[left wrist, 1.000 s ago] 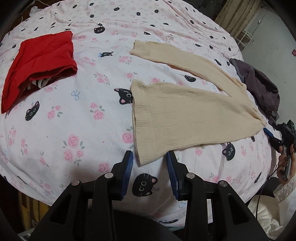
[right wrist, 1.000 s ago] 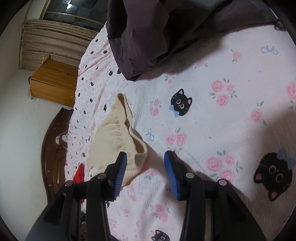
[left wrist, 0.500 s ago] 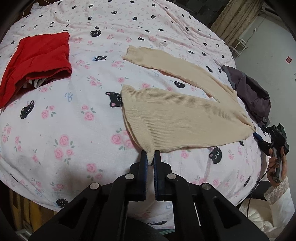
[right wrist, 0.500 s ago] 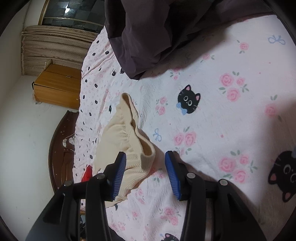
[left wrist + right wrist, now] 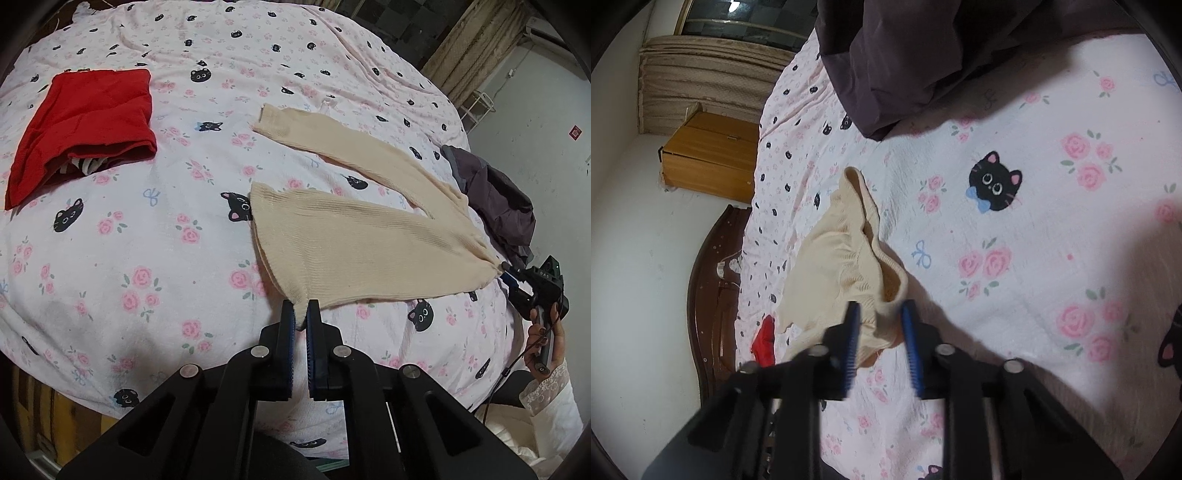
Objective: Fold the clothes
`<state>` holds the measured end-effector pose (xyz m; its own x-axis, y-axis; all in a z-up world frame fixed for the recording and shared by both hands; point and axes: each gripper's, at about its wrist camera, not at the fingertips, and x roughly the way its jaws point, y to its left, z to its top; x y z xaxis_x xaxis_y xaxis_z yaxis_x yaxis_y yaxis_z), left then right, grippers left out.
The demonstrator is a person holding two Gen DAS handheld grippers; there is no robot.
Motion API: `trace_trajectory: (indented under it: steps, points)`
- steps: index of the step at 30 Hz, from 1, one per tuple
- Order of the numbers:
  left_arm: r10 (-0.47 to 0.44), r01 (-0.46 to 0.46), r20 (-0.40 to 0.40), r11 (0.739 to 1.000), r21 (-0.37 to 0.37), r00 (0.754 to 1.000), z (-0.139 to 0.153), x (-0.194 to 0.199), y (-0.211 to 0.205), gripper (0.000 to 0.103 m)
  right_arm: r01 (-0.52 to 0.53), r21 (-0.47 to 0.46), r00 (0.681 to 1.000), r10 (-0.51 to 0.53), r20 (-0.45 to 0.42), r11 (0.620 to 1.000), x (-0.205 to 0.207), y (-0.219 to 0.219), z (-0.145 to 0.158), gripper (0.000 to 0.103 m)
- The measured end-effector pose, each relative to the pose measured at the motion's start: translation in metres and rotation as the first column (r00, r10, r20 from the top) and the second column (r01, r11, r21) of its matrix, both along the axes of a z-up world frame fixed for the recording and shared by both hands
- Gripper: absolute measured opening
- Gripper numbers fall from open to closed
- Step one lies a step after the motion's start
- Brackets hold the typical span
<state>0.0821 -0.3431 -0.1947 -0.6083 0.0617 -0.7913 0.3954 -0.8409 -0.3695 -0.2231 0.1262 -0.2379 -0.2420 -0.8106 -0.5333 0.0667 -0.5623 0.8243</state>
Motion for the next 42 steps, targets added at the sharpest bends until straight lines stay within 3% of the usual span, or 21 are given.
trace_trajectory:
  steps: [4,22,32,42]
  points:
    - [0.02,-0.02,-0.012,1.0,0.013,1.0,0.003,0.003,-0.004,0.004,-0.003,0.002,1.0,0.003,-0.002,1.0,0.002,-0.002,0.0,0.009]
    - [0.102,-0.095,-0.089,0.992,0.079,0.991,0.027,0.02,-0.017,0.004,0.014,-0.025,1.0,-0.015,-0.017,1.0,0.01,0.019,0.013,0.008]
    - [0.114,-0.108,-0.146,0.993,0.05,0.983,0.057,0.01,-0.029,0.004,0.003,-0.045,1.0,-0.003,-0.018,0.999,0.009,0.016,0.022,0.008]
    - [0.14,-0.136,-0.149,0.99,0.041,0.979,0.063,-0.007,-0.044,0.004,-0.003,-0.061,1.0,0.002,-0.018,0.998,0.003,0.01,0.035,0.008]
